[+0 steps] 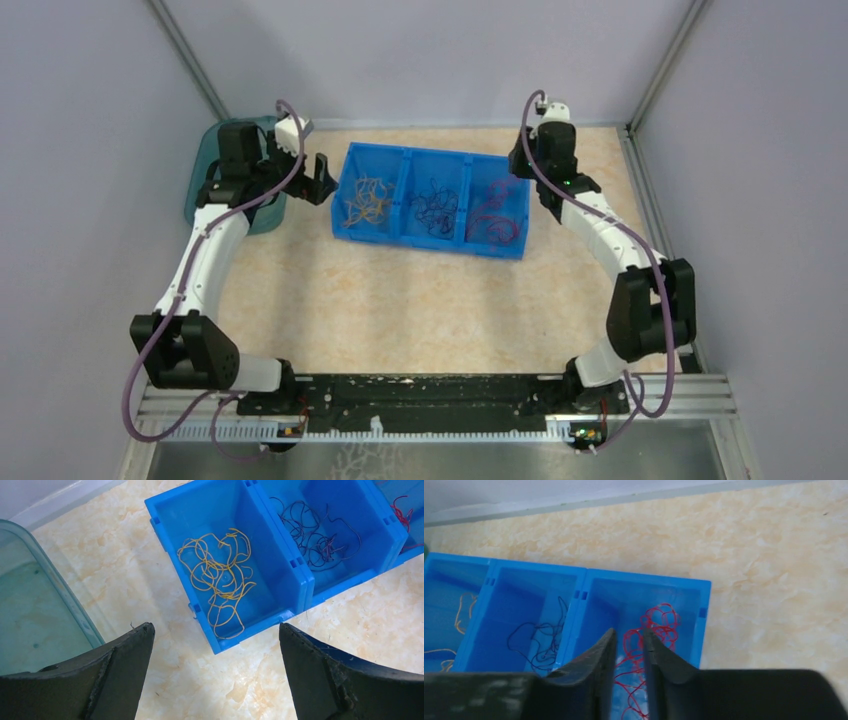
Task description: Untangle the cables
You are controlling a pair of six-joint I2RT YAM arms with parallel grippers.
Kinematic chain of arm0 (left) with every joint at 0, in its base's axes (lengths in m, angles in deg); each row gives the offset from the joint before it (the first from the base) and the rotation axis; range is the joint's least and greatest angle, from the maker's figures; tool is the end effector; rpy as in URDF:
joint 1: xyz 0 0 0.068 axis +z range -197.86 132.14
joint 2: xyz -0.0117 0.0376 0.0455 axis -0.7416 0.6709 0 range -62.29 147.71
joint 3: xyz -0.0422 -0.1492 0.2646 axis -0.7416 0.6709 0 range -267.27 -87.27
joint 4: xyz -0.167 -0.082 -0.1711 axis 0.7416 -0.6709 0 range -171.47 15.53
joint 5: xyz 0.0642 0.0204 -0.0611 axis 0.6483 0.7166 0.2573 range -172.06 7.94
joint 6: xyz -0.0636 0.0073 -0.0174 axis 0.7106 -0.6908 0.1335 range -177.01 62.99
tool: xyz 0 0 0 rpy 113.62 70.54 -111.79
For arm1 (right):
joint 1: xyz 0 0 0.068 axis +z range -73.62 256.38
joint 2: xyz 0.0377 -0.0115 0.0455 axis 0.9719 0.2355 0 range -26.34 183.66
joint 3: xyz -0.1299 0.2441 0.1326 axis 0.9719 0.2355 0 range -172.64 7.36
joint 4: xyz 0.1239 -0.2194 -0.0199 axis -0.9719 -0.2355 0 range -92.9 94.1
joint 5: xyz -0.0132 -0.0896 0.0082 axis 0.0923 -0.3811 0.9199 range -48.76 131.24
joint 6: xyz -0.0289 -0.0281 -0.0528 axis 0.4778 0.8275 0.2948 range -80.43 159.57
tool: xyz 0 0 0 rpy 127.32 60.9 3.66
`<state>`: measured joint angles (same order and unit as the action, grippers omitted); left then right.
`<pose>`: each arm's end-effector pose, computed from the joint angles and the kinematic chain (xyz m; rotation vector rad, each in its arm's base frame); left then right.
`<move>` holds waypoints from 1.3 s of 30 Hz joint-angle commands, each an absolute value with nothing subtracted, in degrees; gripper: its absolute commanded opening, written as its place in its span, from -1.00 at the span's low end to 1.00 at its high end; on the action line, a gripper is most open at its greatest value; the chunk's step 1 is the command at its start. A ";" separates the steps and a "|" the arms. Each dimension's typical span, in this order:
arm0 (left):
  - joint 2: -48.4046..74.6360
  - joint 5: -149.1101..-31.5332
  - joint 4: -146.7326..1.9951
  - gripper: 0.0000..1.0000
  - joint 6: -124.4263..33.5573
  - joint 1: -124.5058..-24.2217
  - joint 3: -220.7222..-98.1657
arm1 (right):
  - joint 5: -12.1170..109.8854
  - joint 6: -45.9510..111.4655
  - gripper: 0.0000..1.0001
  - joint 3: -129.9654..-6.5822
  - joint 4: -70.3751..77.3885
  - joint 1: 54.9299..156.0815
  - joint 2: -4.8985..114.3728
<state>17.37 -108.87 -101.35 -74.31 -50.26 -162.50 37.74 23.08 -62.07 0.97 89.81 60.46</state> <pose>0.3081 -0.0366 0.3863 0.6217 1.9744 -0.3354 0.3555 0.0816 0.3544 0.0930 1.9366 0.2898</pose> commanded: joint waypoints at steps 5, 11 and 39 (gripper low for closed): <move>16.90 -111.86 -99.35 0.99 -72.40 -46.82 -161.77 | 34.44 21.89 0.73 -62.74 2.13 92.94 59.73; 15.33 -111.36 -94.54 0.99 -73.35 -45.63 -156.47 | 31.13 19.43 0.98 -54.28 3.88 92.98 51.76; 26.78 -99.47 -43.44 1.00 -68.85 -44.58 -121.40 | 5.75 27.15 0.98 -3.91 44.18 87.17 36.76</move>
